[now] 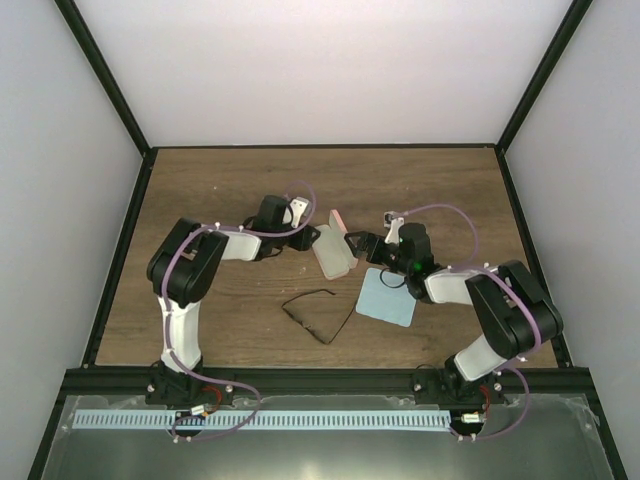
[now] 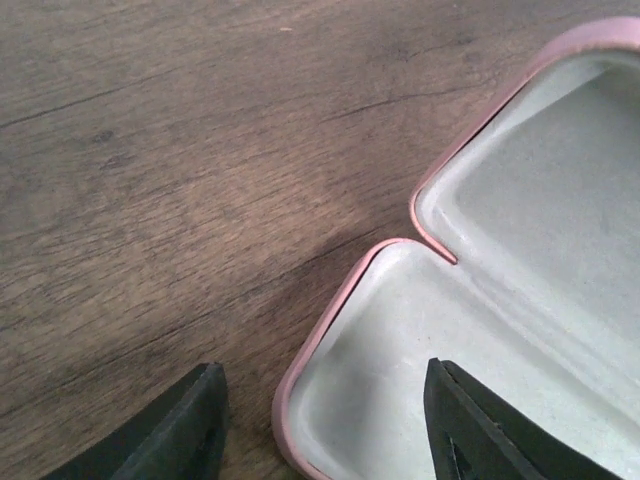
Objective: Organize the sunglasses
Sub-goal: Open the sunglasses case at the center of the board, then adjust the sunglasses case at the center of the board.
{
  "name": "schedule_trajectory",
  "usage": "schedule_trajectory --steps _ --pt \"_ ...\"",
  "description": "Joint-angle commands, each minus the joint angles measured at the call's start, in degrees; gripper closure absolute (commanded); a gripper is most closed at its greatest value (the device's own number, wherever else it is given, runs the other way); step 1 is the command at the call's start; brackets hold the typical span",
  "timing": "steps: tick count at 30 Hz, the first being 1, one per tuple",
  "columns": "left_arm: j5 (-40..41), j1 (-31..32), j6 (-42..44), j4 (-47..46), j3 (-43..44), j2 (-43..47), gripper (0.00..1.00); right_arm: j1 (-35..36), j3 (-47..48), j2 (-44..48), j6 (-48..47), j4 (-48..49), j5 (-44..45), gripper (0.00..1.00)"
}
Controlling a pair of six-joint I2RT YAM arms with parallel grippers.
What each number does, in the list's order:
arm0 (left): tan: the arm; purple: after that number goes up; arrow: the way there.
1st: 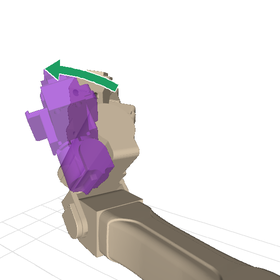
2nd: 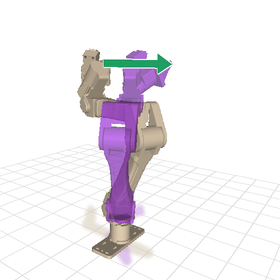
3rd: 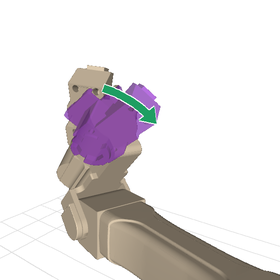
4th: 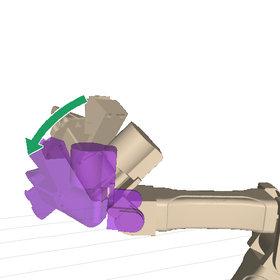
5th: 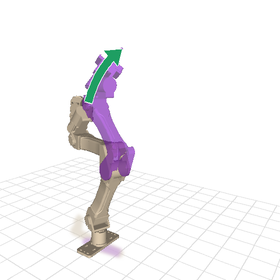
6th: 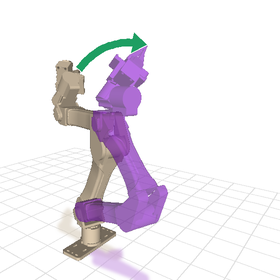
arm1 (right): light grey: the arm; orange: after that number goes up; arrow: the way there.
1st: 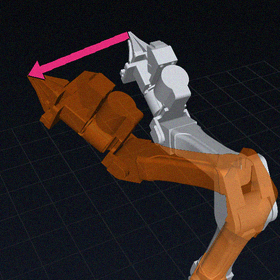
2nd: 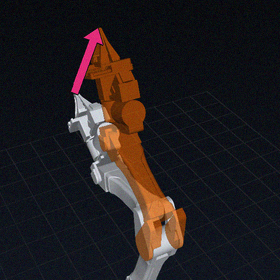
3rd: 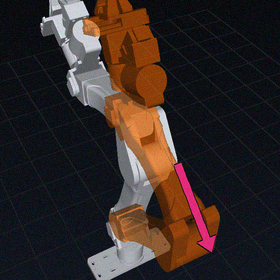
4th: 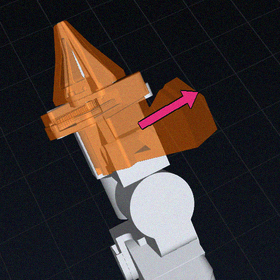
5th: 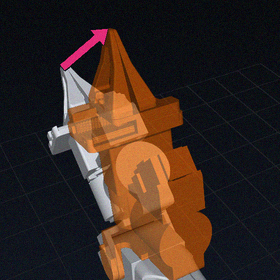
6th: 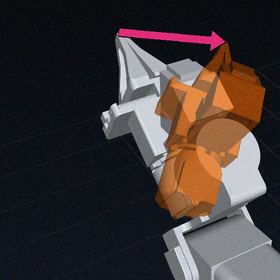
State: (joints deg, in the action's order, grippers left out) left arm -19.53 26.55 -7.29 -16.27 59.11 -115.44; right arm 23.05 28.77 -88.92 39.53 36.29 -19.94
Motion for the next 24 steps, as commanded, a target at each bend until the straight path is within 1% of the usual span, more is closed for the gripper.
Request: schedule_trajectory --steps 1,2,6,13,15,20,22,24 --pt "1.29 -0.18 2.33 0.54 -0.77 -2.77 0.48 -0.28 -0.27 2.40 0.20 0.82 -0.14 0.00" --pt "1.14 -0.22 2.48 0.50 -0.57 -3.15 0.49 -0.28 -0.34 2.62 0.12 0.72 -0.12 0.00" --pt "0.09 -0.18 2.42 0.03 -0.17 -4.19 0.63 -0.28 -0.95 2.81 0.02 1.04 -0.04 0.00" --pt "0.22 -0.21 0.16 -1.03 -0.46 -4.43 0.93 -0.28 -1.03 2.05 0.25 1.51 -0.47 0.00" --pt "0.84 -0.11 -1.04 -2.76 -1.46 -4.10 0.96 -0.32 -1.34 1.85 0.36 1.84 -0.71 0.00" --pt "5.47 0.15 -5.81 -5.85 -4.48 -2.90 0.96 -0.26 -1.66 1.74 0.54 2.27 -1.12 0.00" --pt "9.54 0.92 -7.72 -6.15 -5.62 -1.87 0.96 -0.27 -1.77 1.74 0.63 2.36 -1.21 0.00" --pt "16.17 1.81 -9.96 -4.17 -5.77 -0.91 0.96 -0.30 -1.90 1.85 0.89 2.55 -1.32 0.01"
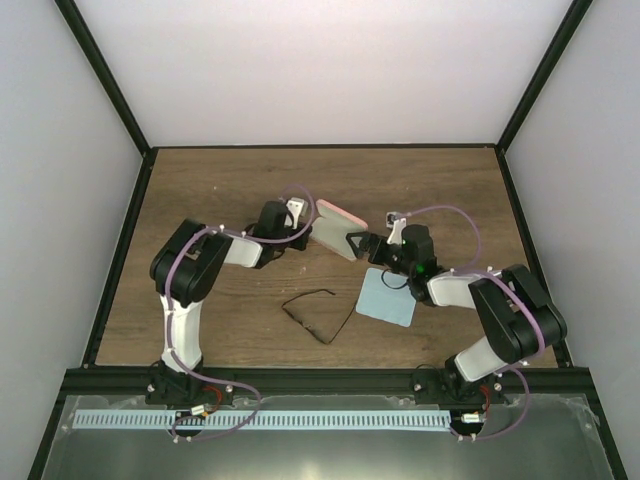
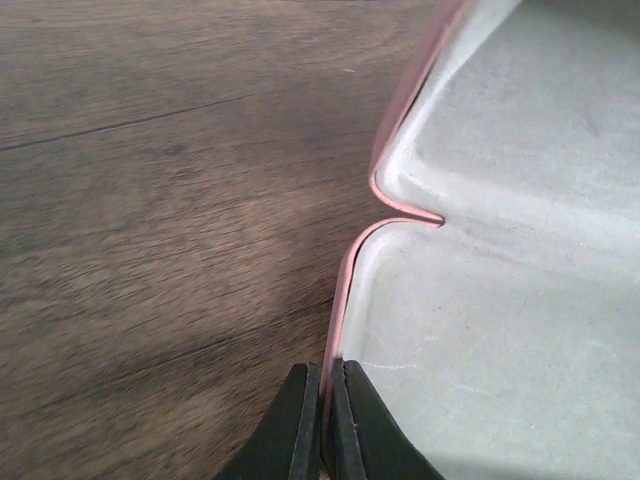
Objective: Organize the sunglasses
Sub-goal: Adjust the sunglasses case at the center of the board.
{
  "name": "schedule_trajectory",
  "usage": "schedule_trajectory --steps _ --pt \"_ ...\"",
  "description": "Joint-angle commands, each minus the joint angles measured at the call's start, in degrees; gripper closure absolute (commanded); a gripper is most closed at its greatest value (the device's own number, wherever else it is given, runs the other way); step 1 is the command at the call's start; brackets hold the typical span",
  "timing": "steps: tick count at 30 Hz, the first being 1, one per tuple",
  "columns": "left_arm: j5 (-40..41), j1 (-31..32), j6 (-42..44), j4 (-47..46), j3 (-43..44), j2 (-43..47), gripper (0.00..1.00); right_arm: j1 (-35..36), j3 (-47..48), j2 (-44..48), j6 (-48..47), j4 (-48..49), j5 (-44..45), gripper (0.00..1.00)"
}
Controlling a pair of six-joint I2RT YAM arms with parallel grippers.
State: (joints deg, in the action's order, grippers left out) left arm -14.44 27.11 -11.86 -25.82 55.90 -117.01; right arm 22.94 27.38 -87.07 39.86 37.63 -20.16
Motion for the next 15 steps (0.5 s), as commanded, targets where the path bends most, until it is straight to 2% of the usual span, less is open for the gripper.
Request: schedule_trajectory --steps 1,8,15 --pt "13.46 1.53 -6.67 7.22 -2.20 0.99 0.96 -0.17 -0.70 0.36 0.74 1.48 -1.11 0.01" --pt "22.97 2.30 -12.88 18.08 0.36 1.29 0.96 -0.13 -1.72 3.44 0.84 1.60 0.70 0.01" --pt "28.72 2.82 -17.15 21.08 -1.85 4.82 0.96 -0.16 -2.33 2.44 0.92 1.89 0.77 0.01"
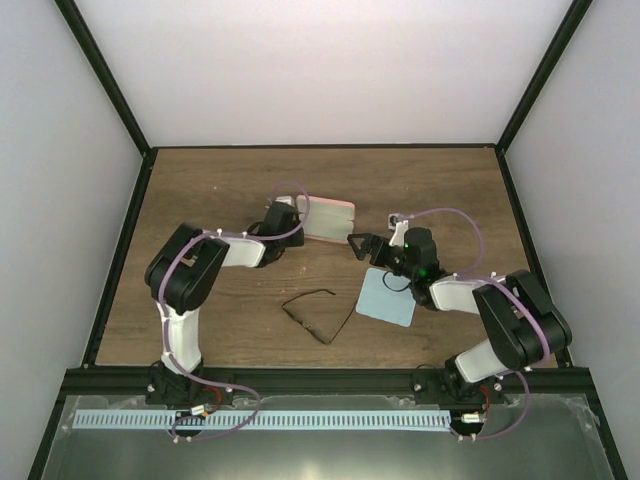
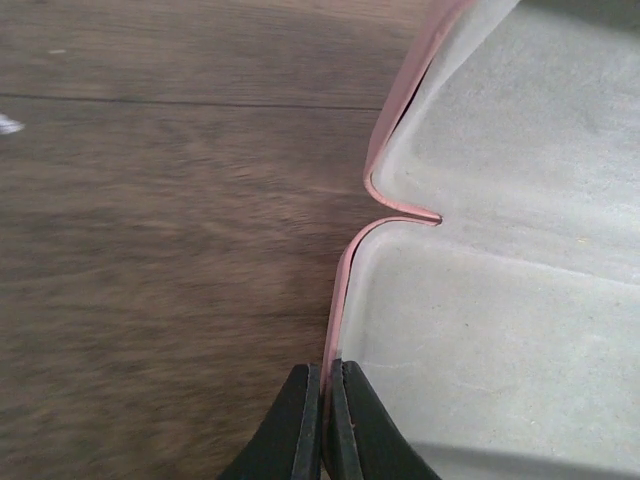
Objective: Organize the sunglasses
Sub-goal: Adjust the sunglasses case at the center of the board.
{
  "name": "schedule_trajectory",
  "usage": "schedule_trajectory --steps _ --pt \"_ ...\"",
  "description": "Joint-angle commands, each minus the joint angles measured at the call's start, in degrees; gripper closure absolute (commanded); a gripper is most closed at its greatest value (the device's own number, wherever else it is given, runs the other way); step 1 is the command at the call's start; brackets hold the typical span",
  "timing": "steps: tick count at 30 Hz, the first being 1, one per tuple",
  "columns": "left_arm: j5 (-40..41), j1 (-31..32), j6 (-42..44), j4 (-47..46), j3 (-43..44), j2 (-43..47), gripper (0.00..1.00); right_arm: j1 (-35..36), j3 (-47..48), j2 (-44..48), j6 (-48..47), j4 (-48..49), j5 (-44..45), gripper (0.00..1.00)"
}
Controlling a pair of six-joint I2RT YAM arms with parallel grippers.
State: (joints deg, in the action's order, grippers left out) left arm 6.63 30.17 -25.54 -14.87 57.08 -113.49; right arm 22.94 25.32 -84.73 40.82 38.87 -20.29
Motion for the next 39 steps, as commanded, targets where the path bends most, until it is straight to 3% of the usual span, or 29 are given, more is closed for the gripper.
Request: schedule_trajectory --steps 1,9,21,30,39 --pt "8.30 0.06 -3.70 11.07 -3.21 2.08 0.96 -0.15 -0.32 0.09 -0.08 0.65 0.88 0.01" --pt "15.37 3.27 -5.75 15.53 -5.85 7.18 0.96 -0.17 -0.83 -0.25 -0.06 1.30 0.01 0.01" --pt "15.09 4.81 -8.69 14.27 -10.39 8.17 0.93 0.53 -1.21 -2.01 1.63 2.31 -0.69 0.02" --pt "15.39 4.81 -7.96 13.87 -11.32 10.02 0.80 2.86 -2.95 2.87 0.65 -0.52 3.20 0.02" --pt "15.02 4.81 -6.62 12.81 -11.92 12.91 0.75 8.24 -7.19 12.44 2.26 -4.19 7.92 0.02"
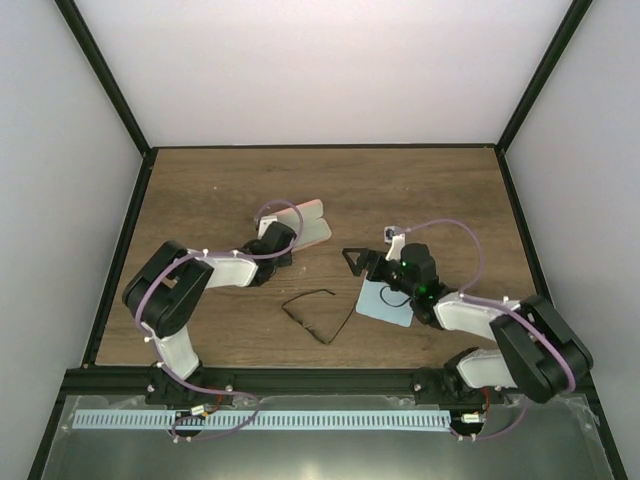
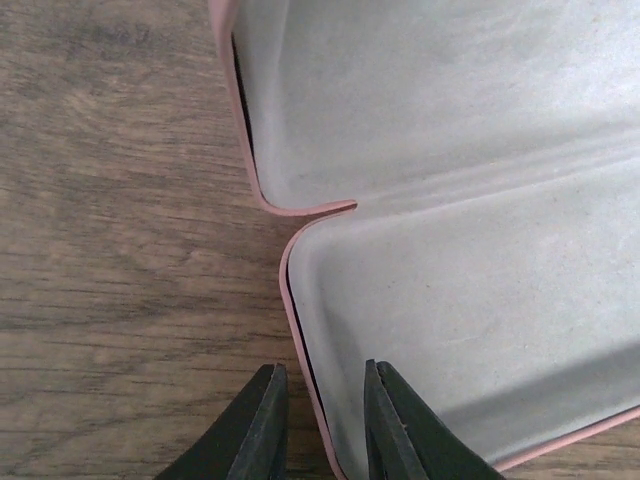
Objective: Organize the sunglasses
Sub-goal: Adjust the sunglasses case at the center of the board.
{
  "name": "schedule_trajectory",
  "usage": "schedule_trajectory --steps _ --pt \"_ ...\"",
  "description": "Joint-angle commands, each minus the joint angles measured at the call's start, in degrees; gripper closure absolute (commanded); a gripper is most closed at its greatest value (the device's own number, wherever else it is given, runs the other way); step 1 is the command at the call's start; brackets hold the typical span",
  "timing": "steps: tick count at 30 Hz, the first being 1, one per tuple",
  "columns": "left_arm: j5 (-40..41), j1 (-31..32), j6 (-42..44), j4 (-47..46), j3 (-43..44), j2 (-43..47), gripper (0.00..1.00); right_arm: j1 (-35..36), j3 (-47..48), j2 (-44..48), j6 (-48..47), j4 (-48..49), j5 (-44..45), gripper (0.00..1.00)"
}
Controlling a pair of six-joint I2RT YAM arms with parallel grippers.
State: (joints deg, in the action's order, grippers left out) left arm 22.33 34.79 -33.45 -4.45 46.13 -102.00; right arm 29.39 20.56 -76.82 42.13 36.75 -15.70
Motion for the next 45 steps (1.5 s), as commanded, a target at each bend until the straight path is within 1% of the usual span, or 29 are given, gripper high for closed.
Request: schedule_trajectory --steps 1,8,9,10,13,14,17,24,27,29,33,36,38,44,45 --pt "-0.57 0.20 1.49 2.30 -0.90 1.52 0.73 2.00 -3.37 5.99 1.32 -2.24 3.61 0.02" --pt "1.54 0.02 2.86 2.66 1.92 -1.78 0.68 2.62 -8.14 15.86 2.33 -5.45 4.54 0.03" --pt "1.93 0.02 2.91 2.79 2.34 -2.45 0.65 2.68 -8.36 16.85 2.29 -6.29 4.85 0.03" --pt "2.04 0.01 2.87 2.73 2.58 -2.83 0.64 2.65 -8.42 17.68 2.05 -7.18 5.11 0.03" --pt "1.57 -0.02 2.67 2.31 2.65 -2.84 0.56 2.69 -8.09 18.77 1.36 -9.85 5.12 0.03" --pt "1.35 -0.03 2.54 2.16 2.50 -2.56 0.55 2.69 -8.19 18.76 1.38 -10.62 4.71 0.03" --pt "2.61 -0.11 2.43 2.04 1.99 -1.58 0.47 2.68 -10.17 18.81 2.65 -10.03 3.14 0.03" --pt "3.24 -1.59 3.55 2.60 3.17 -2.32 0.46 2.67 -13.50 19.59 3.94 -9.45 2.84 0.03" --pt "2.96 -1.65 4.19 2.67 3.07 -2.10 0.53 2.67 -13.46 20.56 3.60 -10.53 3.58 0.03" --pt "2.71 -1.65 4.82 2.76 2.92 -1.72 0.54 2.68 -13.22 21.11 3.28 -11.23 4.20 0.03" --pt "2.59 -1.65 6.65 1.95 2.00 -0.38 0.62 2.69 -13.00 21.00 2.86 -11.37 4.97 0.03" --pt "1.42 -1.61 8.44 0.55 1.21 0.46 0.70 2.69 -12.99 20.09 2.85 -10.64 4.79 0.03" --pt "0.58 -1.72 8.58 0.17 1.08 0.65 0.79 2.69 -12.92 19.05 2.83 -10.18 4.77 0.03" --pt "-1.12 -1.78 8.80 -0.66 1.21 -0.19 0.90 2.67 -12.56 17.15 2.43 -9.55 4.63 0.03" --pt "-1.70 -1.79 9.19 -0.98 1.03 -0.10 0.91 2.70 -12.48 17.08 2.32 -9.59 4.75 0.03"
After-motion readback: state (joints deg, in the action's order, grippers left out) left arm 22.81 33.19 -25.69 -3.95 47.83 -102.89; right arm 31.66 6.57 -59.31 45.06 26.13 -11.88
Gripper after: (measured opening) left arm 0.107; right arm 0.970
